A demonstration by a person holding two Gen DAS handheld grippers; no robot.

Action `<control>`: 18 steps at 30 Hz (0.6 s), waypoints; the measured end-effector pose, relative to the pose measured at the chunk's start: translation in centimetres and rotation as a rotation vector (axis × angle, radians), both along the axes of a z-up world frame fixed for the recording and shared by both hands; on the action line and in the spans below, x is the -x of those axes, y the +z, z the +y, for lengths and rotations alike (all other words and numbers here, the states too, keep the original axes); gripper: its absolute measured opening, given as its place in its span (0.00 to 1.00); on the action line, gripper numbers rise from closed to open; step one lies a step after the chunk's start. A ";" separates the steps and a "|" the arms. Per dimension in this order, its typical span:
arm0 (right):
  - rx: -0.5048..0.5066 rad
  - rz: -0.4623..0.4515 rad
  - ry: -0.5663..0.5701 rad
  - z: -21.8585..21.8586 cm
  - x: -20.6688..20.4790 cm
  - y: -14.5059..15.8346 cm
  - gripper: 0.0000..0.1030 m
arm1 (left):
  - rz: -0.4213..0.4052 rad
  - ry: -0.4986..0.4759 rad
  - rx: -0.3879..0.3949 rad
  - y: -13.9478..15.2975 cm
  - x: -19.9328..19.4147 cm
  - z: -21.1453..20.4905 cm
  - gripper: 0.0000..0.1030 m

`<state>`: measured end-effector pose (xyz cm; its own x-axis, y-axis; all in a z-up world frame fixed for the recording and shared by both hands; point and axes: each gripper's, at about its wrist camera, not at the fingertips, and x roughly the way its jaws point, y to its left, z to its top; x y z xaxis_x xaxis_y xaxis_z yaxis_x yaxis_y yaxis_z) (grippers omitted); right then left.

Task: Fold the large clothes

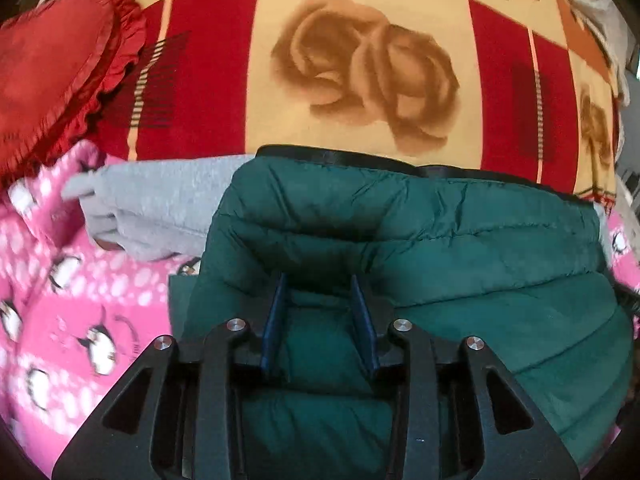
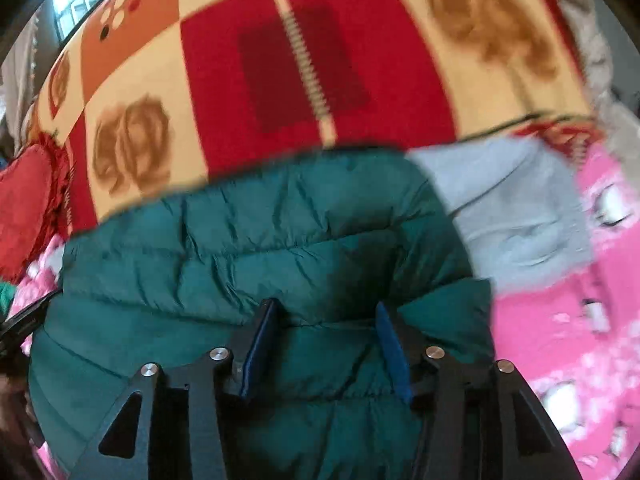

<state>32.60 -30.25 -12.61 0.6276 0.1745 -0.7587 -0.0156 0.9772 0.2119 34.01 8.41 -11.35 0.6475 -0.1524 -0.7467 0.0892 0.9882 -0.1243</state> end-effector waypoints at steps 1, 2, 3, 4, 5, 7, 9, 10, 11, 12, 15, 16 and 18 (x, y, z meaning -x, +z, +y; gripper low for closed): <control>-0.015 0.005 -0.001 -0.3 -0.1 -0.2 0.50 | -0.004 0.004 0.010 -0.2 0.0 0.1 0.32; -0.021 0.013 0.007 -0.4 -0.1 -0.1 0.52 | 0.003 0.004 0.007 -0.2 -0.2 0.1 0.32; -0.027 0.022 0.023 -0.4 -0.1 0.0 0.58 | 0.011 0.001 0.003 -0.2 -0.2 0.1 0.32; -0.035 0.043 0.042 -0.4 0.0 0.2 0.60 | 0.023 -0.001 -0.003 0.0 -0.3 0.1 0.32; -0.029 0.062 0.060 -0.5 0.3 0.7 0.62 | 0.033 0.000 -0.009 0.4 -0.2 0.1 0.32; 0.002 0.037 0.049 -0.6 1.8 2.7 0.61 | 0.008 0.011 -0.012 2.3 1.4 0.3 0.32; 0.046 -0.036 0.041 -0.3 4.6 5.4 0.61 | -0.052 0.003 -0.020 4.6 4.2 0.5 0.32; 0.079 -0.100 0.036 0.0 7.0 7.3 0.61 | -0.089 -0.004 -0.038 5.9 6.2 0.5 0.32; 0.087 -0.140 0.033 0.1 8.7 8.2 0.63 | -0.114 -0.010 -0.063 7.0 8.2 0.4 0.32; 0.076 -0.195 0.024 0.1 11.5 9.6 0.75 | -0.129 -0.014 -0.086 7.8 9.6 0.2 0.32; 0.018 -0.215 -0.011 0.0 17.0 11.1 0.90 | -0.167 0.016 -0.153 9.7 15.3 0.7 0.44; 0.020 -0.193 -0.019 0.3 18.1 11.4 0.90 | -0.179 0.050 -0.164 10.1 17.3 0.9 0.57; 0.044 -0.169 -0.040 0.5 21.2 11.8 0.90 | -0.225 0.107 -0.159 10.8 21.4 1.3 0.83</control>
<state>11.38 -29.71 -0.84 0.7529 0.1162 -0.6478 -0.0086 0.9860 0.1668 12.59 9.75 -0.57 0.8056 0.0332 -0.5915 -0.0086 0.9990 0.0443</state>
